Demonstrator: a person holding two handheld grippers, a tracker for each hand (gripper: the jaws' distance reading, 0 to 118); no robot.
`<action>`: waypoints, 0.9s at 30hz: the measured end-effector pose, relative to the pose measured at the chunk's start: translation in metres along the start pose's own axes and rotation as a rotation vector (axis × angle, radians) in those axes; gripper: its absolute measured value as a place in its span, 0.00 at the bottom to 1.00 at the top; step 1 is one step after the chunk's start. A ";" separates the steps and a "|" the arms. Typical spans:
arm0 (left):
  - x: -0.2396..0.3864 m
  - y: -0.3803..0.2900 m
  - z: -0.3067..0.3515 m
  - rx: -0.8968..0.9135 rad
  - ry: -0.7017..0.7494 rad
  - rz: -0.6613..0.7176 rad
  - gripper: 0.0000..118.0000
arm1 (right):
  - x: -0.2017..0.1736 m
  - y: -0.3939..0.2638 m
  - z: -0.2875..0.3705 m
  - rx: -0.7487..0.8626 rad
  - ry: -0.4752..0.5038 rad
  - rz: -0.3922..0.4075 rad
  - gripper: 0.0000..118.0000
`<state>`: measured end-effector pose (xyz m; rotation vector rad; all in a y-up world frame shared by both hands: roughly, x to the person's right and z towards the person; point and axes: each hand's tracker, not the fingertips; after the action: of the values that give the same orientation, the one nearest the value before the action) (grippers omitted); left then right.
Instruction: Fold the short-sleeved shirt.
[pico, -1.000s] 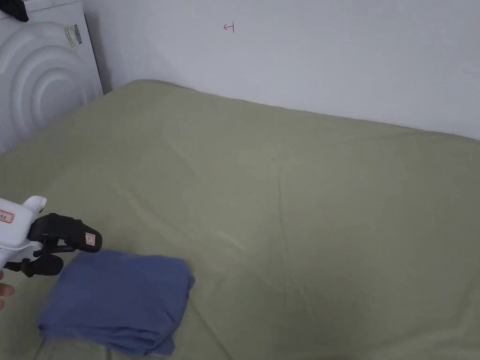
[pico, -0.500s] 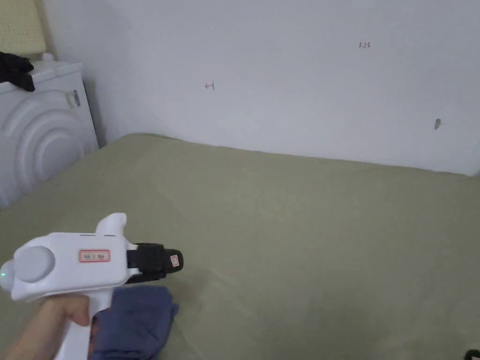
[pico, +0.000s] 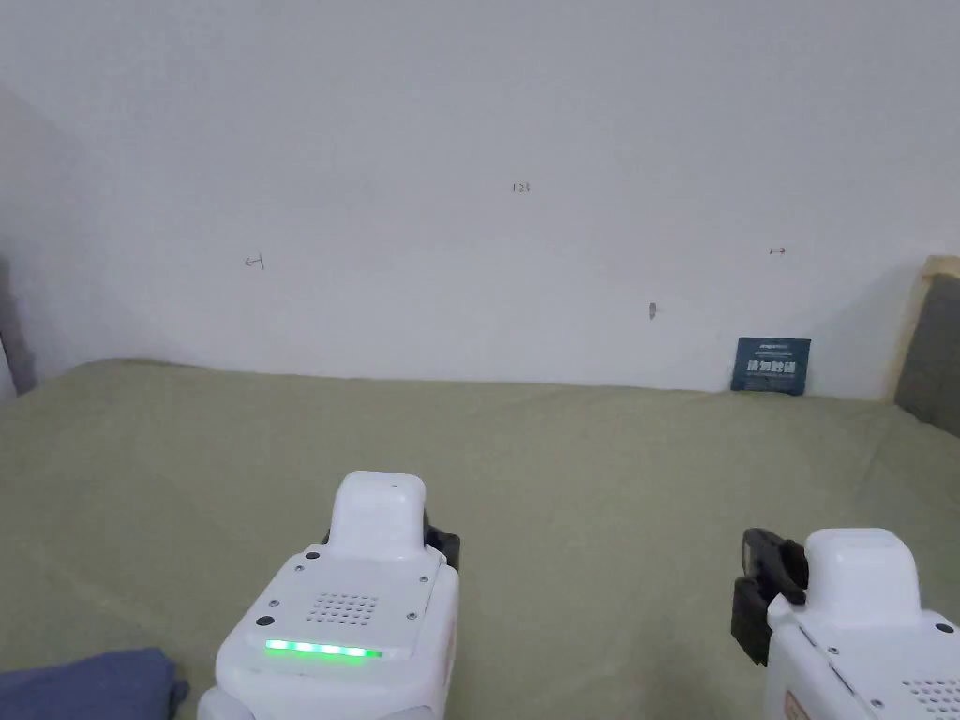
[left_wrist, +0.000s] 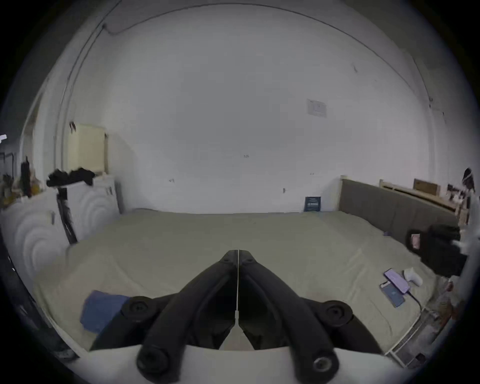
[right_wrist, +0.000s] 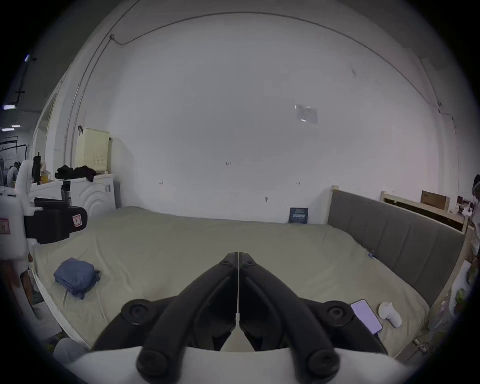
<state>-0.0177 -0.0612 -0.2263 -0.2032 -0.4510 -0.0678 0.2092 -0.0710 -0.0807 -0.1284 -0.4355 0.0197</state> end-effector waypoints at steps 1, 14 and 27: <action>0.000 0.001 0.001 -0.005 -0.017 -0.018 0.00 | 0.002 0.000 0.002 -0.001 0.001 0.002 0.03; -0.004 0.019 0.010 0.021 -0.033 -0.003 0.00 | 0.010 0.010 0.013 0.036 -0.010 0.013 0.03; -0.008 0.018 0.002 0.026 0.002 -0.005 1.00 | 0.018 0.014 -0.002 0.045 -0.050 0.010 1.00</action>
<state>-0.0239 -0.0429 -0.2311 -0.1762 -0.4505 -0.0673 0.2266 -0.0564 -0.0770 -0.0865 -0.4843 0.0428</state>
